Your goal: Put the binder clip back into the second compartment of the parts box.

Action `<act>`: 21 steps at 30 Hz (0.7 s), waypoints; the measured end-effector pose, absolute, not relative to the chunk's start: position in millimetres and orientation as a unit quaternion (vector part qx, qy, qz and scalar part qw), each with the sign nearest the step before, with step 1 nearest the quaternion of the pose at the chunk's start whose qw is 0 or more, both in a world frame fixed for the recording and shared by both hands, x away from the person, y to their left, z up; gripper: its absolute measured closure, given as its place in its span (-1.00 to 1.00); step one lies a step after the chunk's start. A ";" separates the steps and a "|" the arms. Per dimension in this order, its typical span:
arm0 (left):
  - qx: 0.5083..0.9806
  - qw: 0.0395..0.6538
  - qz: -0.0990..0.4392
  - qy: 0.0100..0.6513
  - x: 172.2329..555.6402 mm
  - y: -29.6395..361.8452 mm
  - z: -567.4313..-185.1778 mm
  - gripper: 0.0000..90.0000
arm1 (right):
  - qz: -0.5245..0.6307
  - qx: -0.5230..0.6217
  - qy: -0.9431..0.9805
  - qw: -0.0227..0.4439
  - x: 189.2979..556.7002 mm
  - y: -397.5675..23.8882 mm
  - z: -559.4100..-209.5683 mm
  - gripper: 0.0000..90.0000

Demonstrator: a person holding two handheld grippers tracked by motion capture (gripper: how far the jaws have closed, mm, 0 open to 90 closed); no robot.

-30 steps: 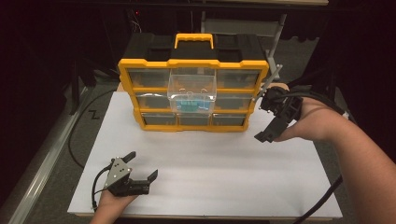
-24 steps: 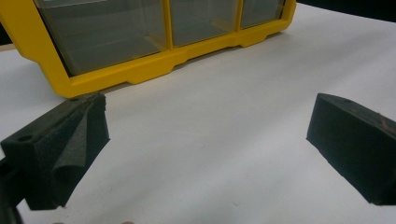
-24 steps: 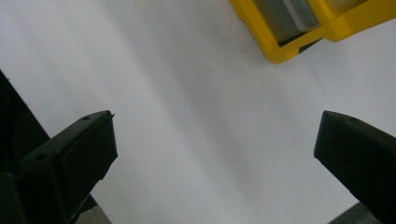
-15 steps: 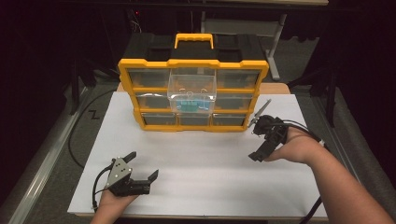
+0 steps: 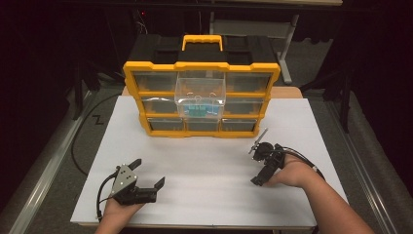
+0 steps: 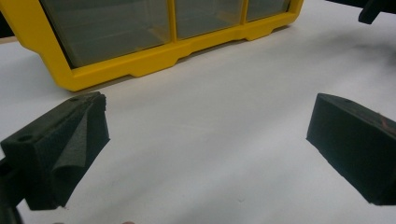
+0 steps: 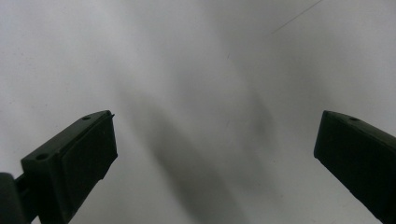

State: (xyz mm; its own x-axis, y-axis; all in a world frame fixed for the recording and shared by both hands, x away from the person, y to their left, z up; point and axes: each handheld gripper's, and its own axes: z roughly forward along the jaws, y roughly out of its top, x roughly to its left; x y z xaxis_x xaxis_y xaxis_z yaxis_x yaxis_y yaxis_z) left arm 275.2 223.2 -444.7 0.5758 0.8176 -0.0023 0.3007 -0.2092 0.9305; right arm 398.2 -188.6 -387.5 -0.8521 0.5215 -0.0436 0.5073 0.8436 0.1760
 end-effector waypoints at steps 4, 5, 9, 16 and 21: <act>0.732 0.500 0.260 0.382 274.8 224.7 -444.0 -1.00 | 0.103 0.270 0.956 0.056 398.2 -191.6 -388.0 -1.00; 0.732 0.500 0.261 0.383 274.8 225.0 -444.0 -1.00 | 0.123 0.275 0.952 0.059 397.6 -193.6 -386.7 -1.00; 0.733 0.498 0.259 0.385 275.2 224.9 -444.5 -1.00 | 0.213 0.298 0.926 0.088 391.7 -207.2 -385.6 -1.00; 0.731 0.499 0.259 0.387 274.9 226.5 -443.4 -1.00 | 0.361 0.319 0.866 0.131 374.4 -223.7 -386.1 -1.00; 0.728 0.500 0.261 0.388 275.0 228.3 -442.4 -1.00 | 0.467 0.331 0.805 0.155 360.1 -229.0 -388.7 -1.00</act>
State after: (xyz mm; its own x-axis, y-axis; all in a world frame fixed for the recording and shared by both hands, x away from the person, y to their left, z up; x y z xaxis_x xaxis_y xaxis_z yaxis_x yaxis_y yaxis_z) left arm 275.0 228.3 -442.4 0.5619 0.8272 -0.0083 0.3046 -0.1976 0.9318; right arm 360.1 -229.0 -388.7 -0.7331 0.6775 0.0594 0.3879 0.3447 0.8548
